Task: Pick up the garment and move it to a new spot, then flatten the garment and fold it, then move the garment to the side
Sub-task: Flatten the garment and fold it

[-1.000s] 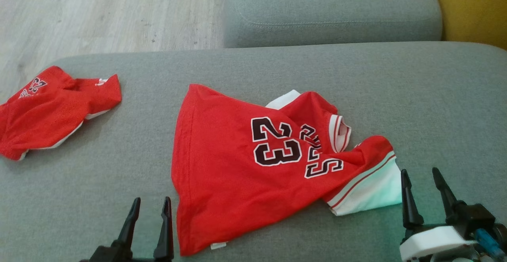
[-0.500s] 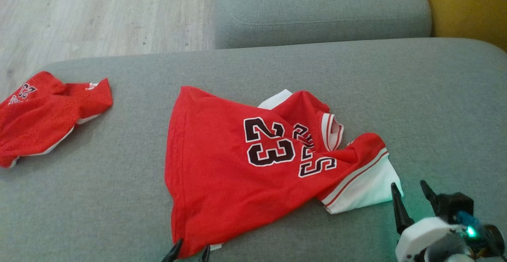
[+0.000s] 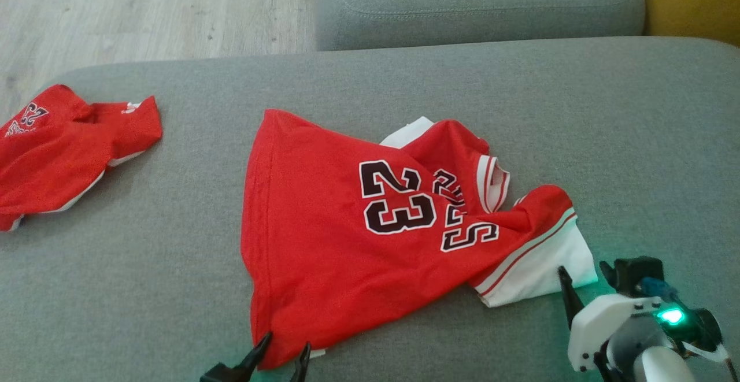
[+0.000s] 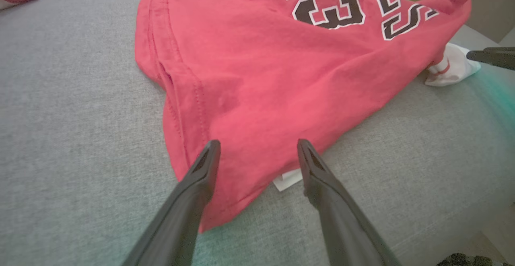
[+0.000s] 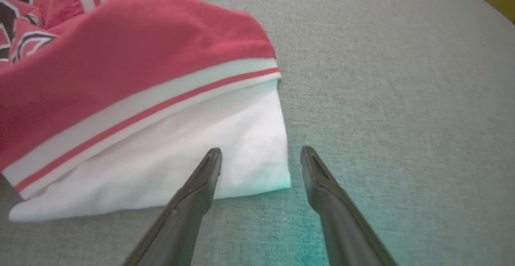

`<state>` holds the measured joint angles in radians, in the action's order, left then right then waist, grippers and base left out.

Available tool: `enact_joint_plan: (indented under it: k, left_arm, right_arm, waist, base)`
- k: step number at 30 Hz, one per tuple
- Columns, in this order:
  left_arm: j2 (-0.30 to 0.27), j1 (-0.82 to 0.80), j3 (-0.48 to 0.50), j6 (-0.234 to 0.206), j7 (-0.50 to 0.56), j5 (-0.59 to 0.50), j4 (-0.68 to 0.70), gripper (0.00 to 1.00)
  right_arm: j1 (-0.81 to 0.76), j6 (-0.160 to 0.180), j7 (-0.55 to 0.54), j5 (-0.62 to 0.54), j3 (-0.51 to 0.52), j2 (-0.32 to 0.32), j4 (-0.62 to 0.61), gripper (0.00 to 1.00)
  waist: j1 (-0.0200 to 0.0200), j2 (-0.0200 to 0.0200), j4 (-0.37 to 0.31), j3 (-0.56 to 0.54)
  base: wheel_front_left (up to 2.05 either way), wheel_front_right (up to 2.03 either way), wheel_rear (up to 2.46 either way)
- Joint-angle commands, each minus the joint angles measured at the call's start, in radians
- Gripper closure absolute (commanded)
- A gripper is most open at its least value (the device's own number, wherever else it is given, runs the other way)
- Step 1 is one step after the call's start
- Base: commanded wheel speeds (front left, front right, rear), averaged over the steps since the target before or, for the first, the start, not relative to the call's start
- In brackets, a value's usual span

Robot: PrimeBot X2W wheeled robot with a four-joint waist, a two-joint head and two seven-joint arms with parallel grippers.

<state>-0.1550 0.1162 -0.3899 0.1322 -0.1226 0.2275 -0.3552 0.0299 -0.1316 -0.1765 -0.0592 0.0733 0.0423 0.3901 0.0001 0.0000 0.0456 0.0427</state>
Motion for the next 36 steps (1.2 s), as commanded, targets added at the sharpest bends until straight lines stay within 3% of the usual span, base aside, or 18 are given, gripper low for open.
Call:
enact_joint_plan:
  k: [1,23,36]
  left_arm:
    - [-0.013,-0.049,0.02,-0.002,0.0,-0.005,0.01,0.0]
    - [-0.081,-0.123,-0.041,-0.005,0.04,-0.019,-0.114,0.0]
    - [-0.085,-0.149,-0.063,-0.004,0.034,0.008,-0.16,0.0]
  right_arm:
    - [0.052,0.001,-0.001,-0.002,-0.036,0.008,-0.019,0.0]
    - [0.109,0.001,-0.002,0.03,-0.088,0.009,0.072,0.0]
    - [0.108,0.001,-0.039,0.022,-0.025,0.013,0.089,0.0]
  waist:
    - [-0.0001,0.0,-0.001,0.004]
    - [-0.0001,0.0,-0.007,0.042]
    - [-0.0001,0.0,-0.011,0.055]
  base:
    - [0.0,0.0,0.0]
    - [0.0,0.0,0.0]
    - [0.0,0.0,0.0]
